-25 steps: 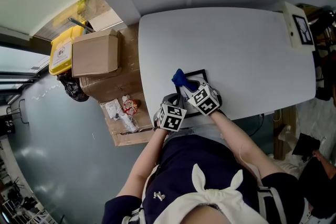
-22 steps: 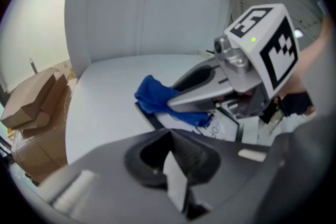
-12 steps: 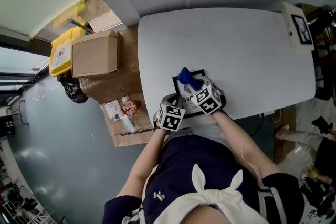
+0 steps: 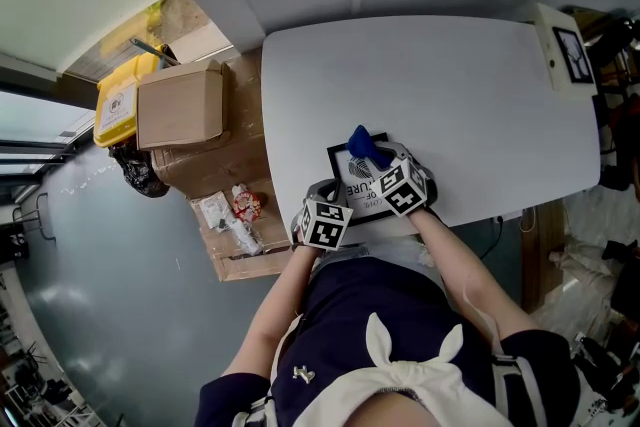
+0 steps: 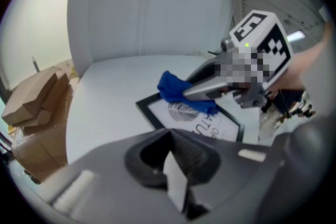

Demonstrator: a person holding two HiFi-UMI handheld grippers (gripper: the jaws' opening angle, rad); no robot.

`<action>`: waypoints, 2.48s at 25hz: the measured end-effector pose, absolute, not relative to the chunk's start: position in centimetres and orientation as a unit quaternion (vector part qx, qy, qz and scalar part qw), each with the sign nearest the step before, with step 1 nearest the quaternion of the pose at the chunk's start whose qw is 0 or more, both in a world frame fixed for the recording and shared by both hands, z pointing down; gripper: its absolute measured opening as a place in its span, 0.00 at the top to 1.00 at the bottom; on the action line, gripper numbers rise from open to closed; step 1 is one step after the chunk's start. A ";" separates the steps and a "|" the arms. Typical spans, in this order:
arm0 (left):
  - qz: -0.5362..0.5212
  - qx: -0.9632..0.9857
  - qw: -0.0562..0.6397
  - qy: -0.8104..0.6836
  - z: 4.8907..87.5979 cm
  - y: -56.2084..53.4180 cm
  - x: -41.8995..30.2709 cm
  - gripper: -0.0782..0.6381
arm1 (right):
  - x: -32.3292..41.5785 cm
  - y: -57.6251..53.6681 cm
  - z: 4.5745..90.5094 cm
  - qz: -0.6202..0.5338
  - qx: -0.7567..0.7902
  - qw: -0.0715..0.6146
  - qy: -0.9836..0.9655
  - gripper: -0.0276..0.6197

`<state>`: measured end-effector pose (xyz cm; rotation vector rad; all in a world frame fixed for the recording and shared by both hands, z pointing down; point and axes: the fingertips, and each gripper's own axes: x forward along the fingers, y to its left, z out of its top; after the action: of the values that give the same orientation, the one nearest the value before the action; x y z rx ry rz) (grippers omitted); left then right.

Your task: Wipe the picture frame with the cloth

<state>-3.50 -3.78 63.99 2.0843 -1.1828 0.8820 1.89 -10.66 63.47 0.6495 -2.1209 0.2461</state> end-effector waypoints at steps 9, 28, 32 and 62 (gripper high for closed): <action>0.330 0.779 0.290 -0.447 64.0 -3.8 -3.5 0.89 | 2.5 -10.8 63.4 0.106 0.269 0.443 -0.849 0.81; 0.324 0.780 0.287 -0.452 64.0 -3.8 -3.5 0.89 | 3.1 -10.8 63.4 0.137 0.262 0.435 -0.850 0.81; 0.322 0.780 0.289 -0.452 64.1 -3.8 -3.6 0.89 | 3.1 -10.3 63.5 0.140 0.254 0.437 -0.851 0.81; 0.313 0.781 0.297 -0.452 64.0 -3.9 -3.7 0.89 | 2.5 -8.6 63.8 0.180 0.257 0.420 -0.851 0.81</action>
<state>-3.70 -3.87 63.99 2.0755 -1.2028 0.8335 2.46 -8.63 63.85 0.6446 -2.1336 0.4513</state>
